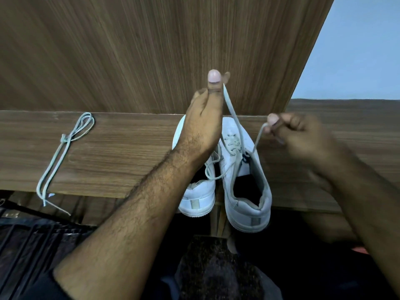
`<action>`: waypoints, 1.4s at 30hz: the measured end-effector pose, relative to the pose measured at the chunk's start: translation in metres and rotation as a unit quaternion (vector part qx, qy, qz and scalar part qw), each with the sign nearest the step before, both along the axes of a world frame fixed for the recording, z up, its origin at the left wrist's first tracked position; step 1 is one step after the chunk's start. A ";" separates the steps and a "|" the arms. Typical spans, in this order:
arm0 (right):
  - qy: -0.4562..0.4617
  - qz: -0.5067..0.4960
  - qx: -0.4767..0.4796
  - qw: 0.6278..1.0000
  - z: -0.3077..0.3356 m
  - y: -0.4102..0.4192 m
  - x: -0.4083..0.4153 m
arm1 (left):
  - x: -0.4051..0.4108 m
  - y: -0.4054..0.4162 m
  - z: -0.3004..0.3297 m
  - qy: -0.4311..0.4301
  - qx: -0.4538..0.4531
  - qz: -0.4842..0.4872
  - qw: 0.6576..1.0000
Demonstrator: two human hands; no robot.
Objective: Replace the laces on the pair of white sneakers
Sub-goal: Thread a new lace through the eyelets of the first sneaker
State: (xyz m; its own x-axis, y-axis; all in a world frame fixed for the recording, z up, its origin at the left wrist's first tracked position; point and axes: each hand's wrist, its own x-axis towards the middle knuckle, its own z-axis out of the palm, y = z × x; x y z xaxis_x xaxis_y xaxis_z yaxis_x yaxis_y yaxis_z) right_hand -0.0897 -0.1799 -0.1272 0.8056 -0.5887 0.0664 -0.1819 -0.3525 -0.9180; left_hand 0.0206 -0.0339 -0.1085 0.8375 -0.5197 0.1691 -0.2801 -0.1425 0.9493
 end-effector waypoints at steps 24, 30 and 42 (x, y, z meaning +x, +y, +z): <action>-0.109 0.064 0.247 0.961 0.011 0.002 -0.001 | -0.006 0.000 -0.010 0.007 0.081 -0.131 0.988; 0.019 0.061 -0.194 0.979 -0.012 -0.008 0.004 | -0.004 0.000 -0.013 -0.004 0.074 -0.166 0.983; 0.083 0.089 -0.031 0.992 -0.007 -0.013 -0.007 | 0.004 0.002 -0.019 -0.092 0.136 -0.185 0.969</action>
State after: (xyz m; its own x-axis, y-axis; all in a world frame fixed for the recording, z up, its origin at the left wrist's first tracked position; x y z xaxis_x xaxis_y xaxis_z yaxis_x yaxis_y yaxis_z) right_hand -0.0964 -0.1934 -0.1339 0.8997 -0.4342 -0.0446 -0.2587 -0.4479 -0.8558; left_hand 0.0244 -0.0318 -0.1276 0.5544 -0.8247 0.1117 -0.5201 -0.2385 0.8201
